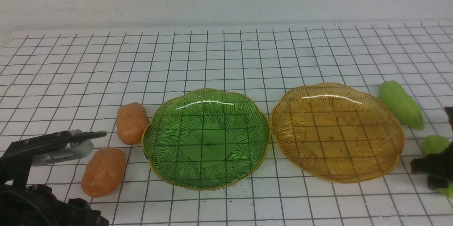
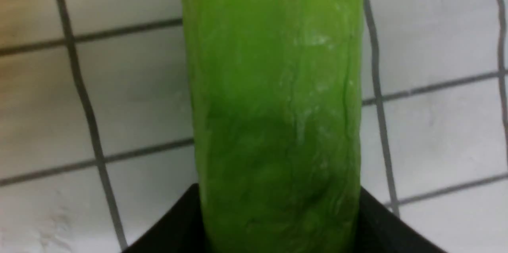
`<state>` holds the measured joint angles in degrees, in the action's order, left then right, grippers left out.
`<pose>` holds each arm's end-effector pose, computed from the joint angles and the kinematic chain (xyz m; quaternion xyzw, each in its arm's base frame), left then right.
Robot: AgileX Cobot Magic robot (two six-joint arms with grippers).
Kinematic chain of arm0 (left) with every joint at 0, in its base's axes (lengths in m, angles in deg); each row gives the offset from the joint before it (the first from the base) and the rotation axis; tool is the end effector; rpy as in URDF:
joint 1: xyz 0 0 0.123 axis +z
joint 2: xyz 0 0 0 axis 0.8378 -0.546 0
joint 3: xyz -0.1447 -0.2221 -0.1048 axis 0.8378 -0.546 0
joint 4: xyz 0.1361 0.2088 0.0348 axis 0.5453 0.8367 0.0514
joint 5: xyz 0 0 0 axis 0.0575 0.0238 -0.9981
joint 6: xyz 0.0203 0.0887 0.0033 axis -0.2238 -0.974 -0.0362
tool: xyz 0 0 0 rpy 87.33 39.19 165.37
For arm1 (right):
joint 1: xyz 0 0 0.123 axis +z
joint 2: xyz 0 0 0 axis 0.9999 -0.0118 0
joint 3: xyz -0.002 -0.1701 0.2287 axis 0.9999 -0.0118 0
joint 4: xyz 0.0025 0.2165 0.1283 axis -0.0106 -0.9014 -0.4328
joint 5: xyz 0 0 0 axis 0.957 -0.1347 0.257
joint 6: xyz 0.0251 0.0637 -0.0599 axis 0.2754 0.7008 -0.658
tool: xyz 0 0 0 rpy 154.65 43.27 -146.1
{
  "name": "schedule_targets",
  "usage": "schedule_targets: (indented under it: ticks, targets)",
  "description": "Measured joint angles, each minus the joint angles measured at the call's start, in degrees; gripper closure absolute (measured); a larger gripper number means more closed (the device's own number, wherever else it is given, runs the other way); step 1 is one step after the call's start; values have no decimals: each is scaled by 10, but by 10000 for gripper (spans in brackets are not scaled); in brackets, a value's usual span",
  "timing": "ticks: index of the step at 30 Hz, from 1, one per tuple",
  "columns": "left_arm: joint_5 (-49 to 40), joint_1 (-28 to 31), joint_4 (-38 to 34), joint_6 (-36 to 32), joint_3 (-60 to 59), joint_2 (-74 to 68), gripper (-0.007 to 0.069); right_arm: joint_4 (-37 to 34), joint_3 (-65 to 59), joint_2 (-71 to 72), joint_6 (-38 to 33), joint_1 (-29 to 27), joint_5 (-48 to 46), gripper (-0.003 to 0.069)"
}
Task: Put different types of vegetables on the plate.
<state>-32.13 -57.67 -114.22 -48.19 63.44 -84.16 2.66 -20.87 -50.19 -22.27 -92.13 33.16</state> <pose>0.1470 -0.0339 0.2419 0.0006 0.9650 -0.1836 0.1873 0.2723 -0.0311 0.1490 0.0884 0.9876 -0.0950 0.0879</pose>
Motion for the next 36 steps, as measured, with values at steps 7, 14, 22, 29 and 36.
schedule_targets:
  ticks: [7, 14, 22, 29, 36]
  targets:
    - [-1, 0, 0, 0, 0, 0, 314, -14, 72, 84, -3, 0, -117, 289]
    - [-1, 0, 0, 0, 0, 0, 314, -204, 122, 135, -123, 43, -108, 289]
    - [-1, 0, 0, -1, 0, 0, 314, -333, 123, 62, -257, 158, -17, 289]
    - [-1, 0, 0, -5, 0, 0, 314, -335, 123, -22, -266, 185, 6, 245]
    - [4, 0, 0, -7, 0, 0, 314, -327, 153, -35, -266, 185, -28, 36]
